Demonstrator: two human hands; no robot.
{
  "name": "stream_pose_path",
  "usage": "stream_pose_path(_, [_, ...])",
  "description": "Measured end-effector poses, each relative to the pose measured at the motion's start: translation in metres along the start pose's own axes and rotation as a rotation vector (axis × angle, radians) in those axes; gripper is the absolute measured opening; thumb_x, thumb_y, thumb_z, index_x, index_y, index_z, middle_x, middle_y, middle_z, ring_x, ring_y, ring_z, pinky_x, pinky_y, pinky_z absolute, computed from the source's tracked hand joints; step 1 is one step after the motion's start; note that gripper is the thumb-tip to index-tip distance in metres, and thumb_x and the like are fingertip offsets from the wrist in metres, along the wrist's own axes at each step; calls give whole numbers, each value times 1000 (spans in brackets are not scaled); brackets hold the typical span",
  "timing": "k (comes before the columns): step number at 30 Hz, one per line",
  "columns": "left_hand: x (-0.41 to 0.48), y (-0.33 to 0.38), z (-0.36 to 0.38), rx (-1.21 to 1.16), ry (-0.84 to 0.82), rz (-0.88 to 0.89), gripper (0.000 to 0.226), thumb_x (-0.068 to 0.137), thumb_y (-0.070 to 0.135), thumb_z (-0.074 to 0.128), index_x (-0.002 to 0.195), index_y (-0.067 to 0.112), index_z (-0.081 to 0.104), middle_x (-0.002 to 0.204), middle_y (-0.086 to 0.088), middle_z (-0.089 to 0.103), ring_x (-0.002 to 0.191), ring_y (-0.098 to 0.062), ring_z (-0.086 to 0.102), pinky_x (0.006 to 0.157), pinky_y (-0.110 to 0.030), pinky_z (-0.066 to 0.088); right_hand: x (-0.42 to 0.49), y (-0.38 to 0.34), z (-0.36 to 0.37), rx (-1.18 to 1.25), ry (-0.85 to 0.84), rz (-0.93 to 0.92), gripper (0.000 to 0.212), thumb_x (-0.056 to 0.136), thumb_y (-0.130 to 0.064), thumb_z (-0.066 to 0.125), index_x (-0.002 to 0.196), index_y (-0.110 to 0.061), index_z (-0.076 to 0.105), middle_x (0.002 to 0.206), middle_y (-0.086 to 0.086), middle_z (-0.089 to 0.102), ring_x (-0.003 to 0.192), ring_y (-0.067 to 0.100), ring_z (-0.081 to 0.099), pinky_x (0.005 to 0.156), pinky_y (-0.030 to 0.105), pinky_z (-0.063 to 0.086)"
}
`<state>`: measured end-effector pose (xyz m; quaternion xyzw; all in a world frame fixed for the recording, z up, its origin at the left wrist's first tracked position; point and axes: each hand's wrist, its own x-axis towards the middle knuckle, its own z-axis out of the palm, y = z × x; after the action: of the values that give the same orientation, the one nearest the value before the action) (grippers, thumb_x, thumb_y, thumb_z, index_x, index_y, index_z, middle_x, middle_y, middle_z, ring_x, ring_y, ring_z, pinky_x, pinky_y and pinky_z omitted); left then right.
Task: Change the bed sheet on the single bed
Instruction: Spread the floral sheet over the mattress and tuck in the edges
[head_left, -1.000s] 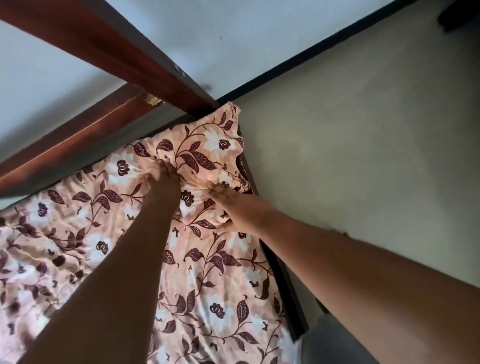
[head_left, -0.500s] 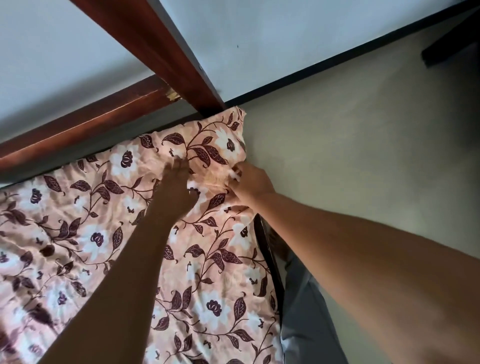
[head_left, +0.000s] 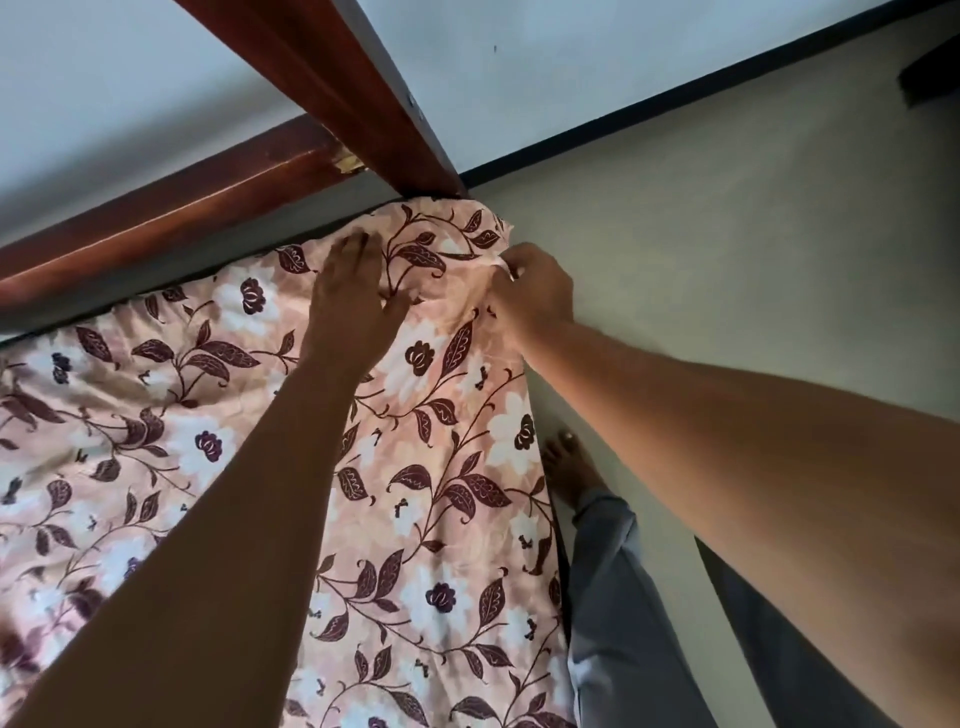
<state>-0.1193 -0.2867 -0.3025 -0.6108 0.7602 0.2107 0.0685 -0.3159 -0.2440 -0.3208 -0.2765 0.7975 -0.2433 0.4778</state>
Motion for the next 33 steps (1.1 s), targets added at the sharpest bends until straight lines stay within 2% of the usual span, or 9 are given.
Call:
stream_pose_path(3, [19, 3, 3, -16, 29, -81, 72, 99, 54, 43, 150, 2, 37, 156, -20, 37, 147, -36, 29, 121, -49, 23, 5, 3, 3, -51, -82, 2, 30, 97, -33, 57, 124, -21, 62, 120, 2, 67, 107, 21, 64, 91, 35, 53])
stream_pose_path(6, [40, 12, 5, 10, 59, -174, 76, 92, 64, 34, 138, 6, 51, 141, -20, 54, 134, -39, 45, 113, -51, 34, 12, 1, 4, -87, -265, -1, 34, 102, -37, 51, 128, -19, 63, 108, 5, 73, 89, 21, 73, 83, 39, 59])
stream_pose_path(11, [65, 39, -2, -209, 120, -321, 33, 86, 40, 58, 112, 23, 71, 114, -3, 72, 110, -28, 64, 102, -44, 46, 12, -10, 18, 10, -216, -46, 12, 94, -22, 60, 86, -20, 69, 77, -1, 70, 69, 16, 69, 70, 39, 60])
stream_pose_path(14, [75, 56, -2, -352, 207, -372, 17, 92, 23, 62, 104, 23, 73, 107, 3, 74, 101, -18, 68, 89, -27, 50, 10, -15, 22, 212, -30, -56, 6, 87, -24, 63, 83, -19, 63, 79, -2, 67, 75, 17, 66, 68, 37, 54])
stream_pose_path(19, [75, 68, 11, -304, 356, -300, 20, 96, 18, 56, 108, 20, 72, 107, -1, 74, 99, -22, 66, 78, -26, 45, 26, -8, 22, 243, -65, 182, 13, 99, -29, 50, 103, -22, 60, 94, 3, 68, 85, 28, 69, 78, 45, 60])
stream_pose_path(24, [67, 63, 12, -239, 453, -123, 17, 92, 22, 58, 97, 18, 73, 97, -2, 73, 92, -27, 64, 81, -39, 50, 45, -11, 18, 251, -265, 14, 52, 96, -36, 65, 145, -28, 49, 108, -3, 66, 74, 6, 68, 63, 28, 58])
stream_pose_path(28, [56, 68, 10, -68, 485, -196, 18, 91, 34, 60, 101, 27, 74, 115, -3, 62, 110, -29, 53, 87, -35, 36, 66, -29, 31, 43, -309, -155, 18, 95, -34, 67, 111, -28, 73, 93, -5, 72, 88, 14, 68, 75, 30, 52])
stream_pose_path(30, [52, 70, 9, -109, 536, -189, 21, 93, 33, 59, 104, 22, 73, 114, -8, 62, 108, -30, 54, 88, -40, 40, 75, -37, 36, -148, -199, -179, 18, 97, -34, 59, 97, -26, 76, 92, -3, 74, 89, 17, 68, 72, 27, 48])
stream_pose_path(33, [43, 65, 7, -85, 540, -135, 28, 97, 34, 53, 107, 16, 71, 111, -9, 64, 104, -29, 58, 85, -43, 47, 78, -43, 34, -89, -5, -104, 18, 95, -30, 59, 98, -24, 76, 95, -4, 75, 90, 16, 67, 73, 25, 47])
